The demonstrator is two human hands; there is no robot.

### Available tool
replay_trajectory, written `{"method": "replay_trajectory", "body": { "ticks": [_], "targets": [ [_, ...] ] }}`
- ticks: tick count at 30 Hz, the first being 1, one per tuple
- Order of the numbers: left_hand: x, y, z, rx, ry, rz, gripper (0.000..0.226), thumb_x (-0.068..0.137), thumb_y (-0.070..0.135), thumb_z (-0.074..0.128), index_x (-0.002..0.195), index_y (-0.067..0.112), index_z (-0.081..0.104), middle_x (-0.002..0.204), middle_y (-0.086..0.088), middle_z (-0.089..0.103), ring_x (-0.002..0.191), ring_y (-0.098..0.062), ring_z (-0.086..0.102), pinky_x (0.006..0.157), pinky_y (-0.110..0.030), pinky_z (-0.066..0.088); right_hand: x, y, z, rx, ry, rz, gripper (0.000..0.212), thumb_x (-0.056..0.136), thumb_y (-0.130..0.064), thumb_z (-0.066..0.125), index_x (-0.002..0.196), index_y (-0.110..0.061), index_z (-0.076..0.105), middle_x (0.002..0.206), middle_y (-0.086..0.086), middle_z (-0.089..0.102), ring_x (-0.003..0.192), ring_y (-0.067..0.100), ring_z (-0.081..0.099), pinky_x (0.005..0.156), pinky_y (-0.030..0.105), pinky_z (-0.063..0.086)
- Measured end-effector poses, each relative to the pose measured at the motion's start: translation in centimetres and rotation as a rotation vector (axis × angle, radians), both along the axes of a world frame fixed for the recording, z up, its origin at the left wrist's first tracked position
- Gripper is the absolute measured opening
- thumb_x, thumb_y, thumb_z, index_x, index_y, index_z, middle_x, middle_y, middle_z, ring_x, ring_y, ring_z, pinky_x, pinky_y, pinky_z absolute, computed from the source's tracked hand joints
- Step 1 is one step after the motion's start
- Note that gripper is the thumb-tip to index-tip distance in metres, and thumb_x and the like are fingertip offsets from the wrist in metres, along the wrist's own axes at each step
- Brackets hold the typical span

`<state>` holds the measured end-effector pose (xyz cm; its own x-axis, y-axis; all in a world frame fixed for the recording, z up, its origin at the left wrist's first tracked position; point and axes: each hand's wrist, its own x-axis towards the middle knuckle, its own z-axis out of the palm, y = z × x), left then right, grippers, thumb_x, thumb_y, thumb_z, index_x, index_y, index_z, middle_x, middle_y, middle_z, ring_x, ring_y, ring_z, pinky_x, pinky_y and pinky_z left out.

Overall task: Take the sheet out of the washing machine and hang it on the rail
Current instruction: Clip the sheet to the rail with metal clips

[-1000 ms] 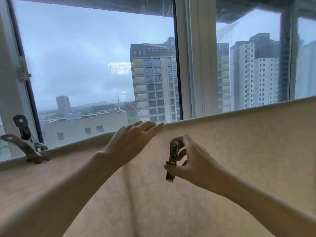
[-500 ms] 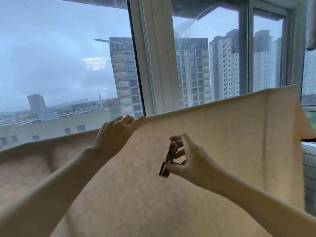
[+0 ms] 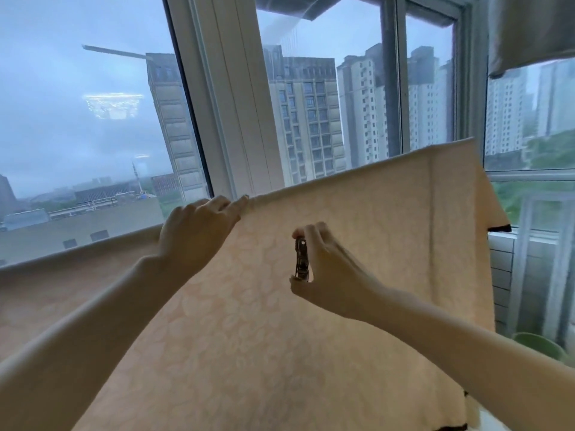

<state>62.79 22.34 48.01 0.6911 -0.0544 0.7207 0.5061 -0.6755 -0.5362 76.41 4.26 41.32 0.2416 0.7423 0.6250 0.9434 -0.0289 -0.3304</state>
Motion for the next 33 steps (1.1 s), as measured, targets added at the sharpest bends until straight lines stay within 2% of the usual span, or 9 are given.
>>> {"method": "replay_trajectory", "body": {
  "ticks": [2, 4, 6, 8, 12, 16, 19, 26, 33],
  "targets": [
    [1.0, 0.1, 0.1, 0.005, 0.013, -0.02, 0.044, 0.086, 0.021, 0.068, 0.129, 0.019, 0.058, 0.089, -0.003, 0.072, 0.065, -0.024, 0.07, 0.052, -0.038, 0.056, 1.0, 1.5, 1.2, -0.056, -0.145, -0.041, 0.06, 0.081, -0.033, 0.068, 0.127, -0.01, 0.038, 0.138, 0.006, 0.032, 0.123, 0.023, 0.039, 0.094, 0.026, 0.039],
    [1.8, 0.2, 0.1, 0.009, 0.03, -0.025, 0.049, 0.083, 0.018, 0.071, 0.13, 0.018, 0.057, 0.091, -0.003, 0.073, 0.065, -0.023, 0.07, 0.052, -0.035, 0.056, 1.9, 3.2, 2.6, -0.148, -0.278, -0.091, 0.058, 0.079, -0.034, 0.071, 0.123, -0.008, 0.043, 0.154, 0.009, 0.013, 0.14, 0.03, 0.017, 0.107, 0.033, 0.032],
    [2.3, 0.4, 0.1, -0.002, 0.038, -0.02, 0.051, 0.083, 0.017, 0.073, 0.131, 0.019, 0.056, 0.094, -0.002, 0.072, 0.069, -0.023, 0.071, 0.054, -0.035, 0.056, 2.7, 4.5, 3.9, -0.235, -0.353, -0.116, 0.06, 0.079, -0.036, 0.072, 0.123, -0.007, 0.045, 0.159, 0.008, -0.006, 0.146, 0.028, -0.006, 0.116, 0.037, 0.017],
    [2.3, 0.7, 0.0, -0.011, 0.034, -0.011, 0.05, 0.084, 0.018, 0.071, 0.132, 0.019, 0.055, 0.096, -0.002, 0.072, 0.071, -0.023, 0.07, 0.055, -0.036, 0.057, 3.4, 5.4, 4.6, -0.286, -0.364, -0.121, 0.069, 0.079, -0.038, 0.071, 0.131, -0.005, 0.04, 0.159, 0.006, -0.014, 0.145, 0.024, -0.017, 0.117, 0.04, 0.006],
    [2.3, 1.4, -0.3, -0.022, 0.024, -0.006, 0.05, 0.085, 0.018, 0.071, 0.132, 0.02, 0.055, 0.1, 0.001, 0.072, 0.071, -0.02, 0.07, 0.056, -0.035, 0.056, 4.9, 6.3, 4.6, -0.285, -0.32, -0.15, 0.09, 0.078, -0.038, 0.073, 0.144, -0.001, 0.024, 0.159, 0.007, -0.012, 0.145, 0.022, -0.016, 0.118, 0.051, 0.008],
    [3.3, 1.6, -0.2, -0.038, 0.029, -0.019, 0.053, 0.084, 0.015, 0.072, 0.133, 0.02, 0.054, 0.101, 0.002, 0.072, 0.074, -0.018, 0.07, 0.055, -0.032, 0.056, 7.5, 6.1, 4.6, -0.283, -0.261, -0.202, 0.07, 0.077, -0.038, 0.074, 0.128, -0.003, 0.042, 0.159, 0.005, -0.012, 0.145, 0.021, -0.017, 0.116, 0.056, 0.012],
    [4.7, 1.2, -0.2, -0.038, 0.051, -0.031, 0.054, 0.084, 0.012, 0.072, 0.134, 0.018, 0.053, 0.103, 0.001, 0.071, 0.075, -0.016, 0.069, 0.056, -0.029, 0.055, 9.2, 6.1, 4.3, -0.282, -0.294, -0.216, 0.054, 0.076, -0.041, 0.074, 0.112, -0.009, 0.05, 0.159, 0.001, -0.014, 0.145, 0.017, -0.017, 0.117, 0.053, 0.015],
    [9.8, 0.1, 0.2, -0.008, 0.075, -0.071, 0.061, 0.088, 0.008, 0.064, 0.144, 0.016, 0.039, 0.121, -0.003, 0.065, 0.092, -0.018, 0.068, 0.071, -0.03, 0.055, 13.4, 5.4, 3.0, -0.208, -0.297, -0.246, 0.053, 0.073, -0.043, 0.075, 0.111, -0.014, 0.053, 0.157, -0.01, -0.015, 0.146, 0.017, -0.014, 0.117, 0.048, 0.018],
    [14.7, -0.8, 0.2, 0.004, 0.059, -0.03, 0.061, 0.091, 0.007, 0.059, 0.146, 0.016, 0.034, 0.127, -0.002, 0.061, 0.099, -0.02, 0.065, 0.075, -0.032, 0.054, 17.7, 4.2, 3.1, -0.151, -0.344, -0.205, 0.053, 0.07, -0.041, 0.077, 0.109, -0.015, 0.052, 0.16, -0.003, -0.002, 0.147, 0.015, -0.01, 0.118, 0.04, 0.018]
  ]
}}
